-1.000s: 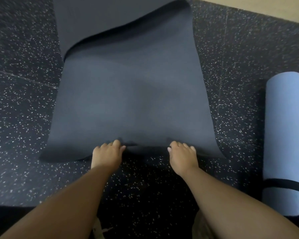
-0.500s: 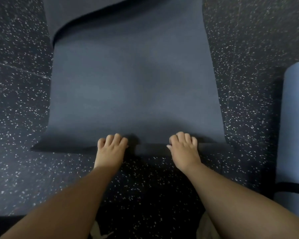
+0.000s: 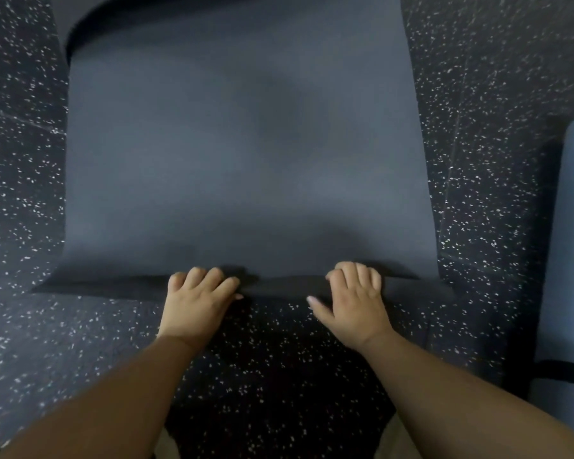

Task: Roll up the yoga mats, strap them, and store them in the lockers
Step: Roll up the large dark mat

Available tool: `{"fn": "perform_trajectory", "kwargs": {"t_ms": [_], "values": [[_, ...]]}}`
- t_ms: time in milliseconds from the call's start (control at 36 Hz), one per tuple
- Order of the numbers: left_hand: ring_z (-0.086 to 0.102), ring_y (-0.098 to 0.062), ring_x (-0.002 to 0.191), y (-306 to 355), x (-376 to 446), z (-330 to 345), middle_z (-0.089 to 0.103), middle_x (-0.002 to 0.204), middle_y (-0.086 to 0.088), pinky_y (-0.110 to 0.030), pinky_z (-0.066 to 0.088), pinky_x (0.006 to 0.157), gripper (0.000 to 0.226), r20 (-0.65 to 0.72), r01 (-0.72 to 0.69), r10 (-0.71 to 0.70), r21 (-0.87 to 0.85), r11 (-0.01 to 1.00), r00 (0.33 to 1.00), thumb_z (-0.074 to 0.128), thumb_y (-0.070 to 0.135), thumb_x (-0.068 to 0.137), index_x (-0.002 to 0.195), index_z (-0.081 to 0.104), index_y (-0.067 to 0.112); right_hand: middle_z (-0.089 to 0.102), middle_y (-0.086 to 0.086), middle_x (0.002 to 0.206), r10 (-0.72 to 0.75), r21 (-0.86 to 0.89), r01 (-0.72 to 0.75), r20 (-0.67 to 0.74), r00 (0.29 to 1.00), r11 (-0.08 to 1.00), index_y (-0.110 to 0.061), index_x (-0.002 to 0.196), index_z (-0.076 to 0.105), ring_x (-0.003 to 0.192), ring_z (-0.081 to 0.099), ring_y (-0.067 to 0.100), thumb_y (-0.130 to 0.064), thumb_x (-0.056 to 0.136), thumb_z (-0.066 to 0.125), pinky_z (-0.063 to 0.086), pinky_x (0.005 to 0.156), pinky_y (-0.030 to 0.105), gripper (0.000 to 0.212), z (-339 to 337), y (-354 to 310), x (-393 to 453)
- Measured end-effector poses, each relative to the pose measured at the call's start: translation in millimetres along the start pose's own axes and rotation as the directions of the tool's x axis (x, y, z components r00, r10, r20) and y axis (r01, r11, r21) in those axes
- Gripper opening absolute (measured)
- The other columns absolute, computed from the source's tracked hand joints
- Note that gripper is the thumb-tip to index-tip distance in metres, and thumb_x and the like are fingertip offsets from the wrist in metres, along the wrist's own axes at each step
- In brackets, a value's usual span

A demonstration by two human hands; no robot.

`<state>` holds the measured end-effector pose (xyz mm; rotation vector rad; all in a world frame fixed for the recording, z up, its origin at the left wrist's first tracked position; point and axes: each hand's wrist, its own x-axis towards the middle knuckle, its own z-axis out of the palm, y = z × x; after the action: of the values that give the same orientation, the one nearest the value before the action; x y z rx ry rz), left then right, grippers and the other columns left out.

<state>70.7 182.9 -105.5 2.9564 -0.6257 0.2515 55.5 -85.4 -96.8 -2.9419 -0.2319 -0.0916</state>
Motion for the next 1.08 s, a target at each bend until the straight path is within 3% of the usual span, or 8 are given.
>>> {"fn": "perform_trajectory", "kwargs": {"t_ms": [139, 306, 528, 694, 806, 944, 1028, 1083], "values": [[0.048, -0.031, 0.069, -6.1, 4.2, 3.2, 0.054, 0.080, -0.009, -0.038, 0.038, 0.059, 0.048, 0.077, 0.010, -0.008, -0.015, 1.000, 0.997, 0.014, 0.052, 0.102, 0.098, 0.049, 0.020, 0.060, 0.009, 0.098, -0.015, -0.071, 0.013, -0.015, 1.000, 0.997, -0.008, 0.095, 0.066, 0.094, 0.045, 0.027, -0.054, 0.086, 0.045, 0.033, 0.095, 0.046, 0.051, 10.7, -2.6, -13.6], [0.051, -0.032, 0.063, -9.1, 12.7, 2.3, 0.051, 0.074, -0.009, -0.038, 0.044, 0.049, 0.062, 0.086, 0.022, -0.017, -0.061, 0.998, 0.996, 0.014, 0.054, 0.101, 0.081, 0.053, 0.010, 0.063, 0.006, 0.097, 0.107, -0.063, -0.112, -0.078, 0.991, 0.992, -0.017, 0.096, 0.071, 0.098, 0.047, 0.026, -0.054, 0.089, 0.043, 0.028, 0.103, 0.051, 0.047, 9.9, -10.1, -12.5], [0.053, -0.032, 0.059, -8.8, 18.0, 1.6, 0.052, 0.071, -0.009, -0.033, 0.039, 0.041, 0.066, 0.148, 0.027, -0.013, -0.093, 0.995, 0.989, 0.010, 0.052, 0.102, 0.078, 0.054, 0.009, 0.058, 0.006, 0.090, 0.179, -0.095, -0.187, -0.089, 0.980, 0.978, -0.021, 0.088, 0.071, 0.088, 0.050, 0.027, -0.054, 0.089, 0.038, 0.044, 0.086, 0.050, 0.046, 6.8, -15.7, -3.0], [0.051, -0.029, 0.047, -2.2, 16.4, -9.2, 0.052, 0.059, -0.006, -0.025, 0.024, 0.041, 0.072, 0.152, 0.081, -0.064, -0.108, 0.991, 0.986, 0.009, 0.057, 0.099, 0.069, 0.053, 0.008, 0.058, 0.001, 0.078, 0.127, -0.157, -0.126, -0.007, 0.992, 0.980, -0.020, 0.079, 0.069, 0.075, 0.057, 0.026, -0.053, 0.090, 0.033, 0.047, 0.073, 0.042, 0.050, -6.0, -10.4, 4.2], [0.052, -0.030, 0.042, 9.5, -3.8, -15.3, 0.053, 0.055, -0.005, -0.026, 0.022, 0.039, 0.072, 0.238, 0.100, -0.075, -0.097, 0.990, 0.968, 0.011, 0.060, 0.098, 0.064, 0.051, 0.011, 0.062, -0.001, 0.085, 0.121, -0.200, -0.079, 0.205, 0.971, 0.977, -0.020, 0.086, 0.068, 0.085, 0.058, 0.024, -0.058, 0.092, 0.027, 0.042, 0.075, 0.039, 0.056, -20.6, -11.2, -16.0], [0.062, -0.032, 0.098, 28.5, -23.3, -26.4, 0.065, 0.106, -0.008, -0.036, 0.038, 0.068, 0.050, 0.459, 0.187, -0.155, -0.026, 0.982, 0.875, 0.029, 0.056, 0.098, 0.102, 0.054, 0.014, 0.061, -0.002, 0.068, 0.071, -0.172, -0.036, 0.204, 0.976, 0.984, -0.017, 0.069, 0.062, 0.070, 0.061, 0.023, -0.058, 0.090, 0.031, 0.040, 0.061, 0.035, 0.055, -25.3, -14.1, -48.0], [0.060, -0.031, 0.104, 30.5, -33.1, -33.2, 0.064, 0.112, -0.008, -0.035, 0.036, 0.071, 0.048, 0.552, 0.187, -0.143, -0.025, 0.982, 0.822, 0.029, 0.057, 0.097, 0.106, 0.049, 0.015, 0.056, -0.004, 0.057, 0.042, -0.163, -0.011, 0.190, 0.981, 0.987, -0.019, 0.060, 0.053, 0.058, 0.059, 0.022, -0.059, 0.089, 0.035, 0.032, 0.055, 0.031, 0.053, -27.0, -19.2, -62.2], [0.060, -0.032, 0.102, 28.4, -38.7, -33.8, 0.064, 0.110, -0.009, -0.035, 0.034, 0.068, 0.044, 0.566, 0.180, -0.124, -0.045, 0.983, 0.815, 0.031, 0.059, 0.096, 0.101, 0.042, 0.017, 0.062, -0.003, 0.068, 0.030, -0.168, 0.011, 0.240, 0.970, 0.986, -0.020, 0.069, 0.053, 0.071, 0.062, 0.022, -0.061, 0.091, 0.035, 0.030, 0.062, 0.032, 0.050, -30.1, -22.5, -64.5]]}}
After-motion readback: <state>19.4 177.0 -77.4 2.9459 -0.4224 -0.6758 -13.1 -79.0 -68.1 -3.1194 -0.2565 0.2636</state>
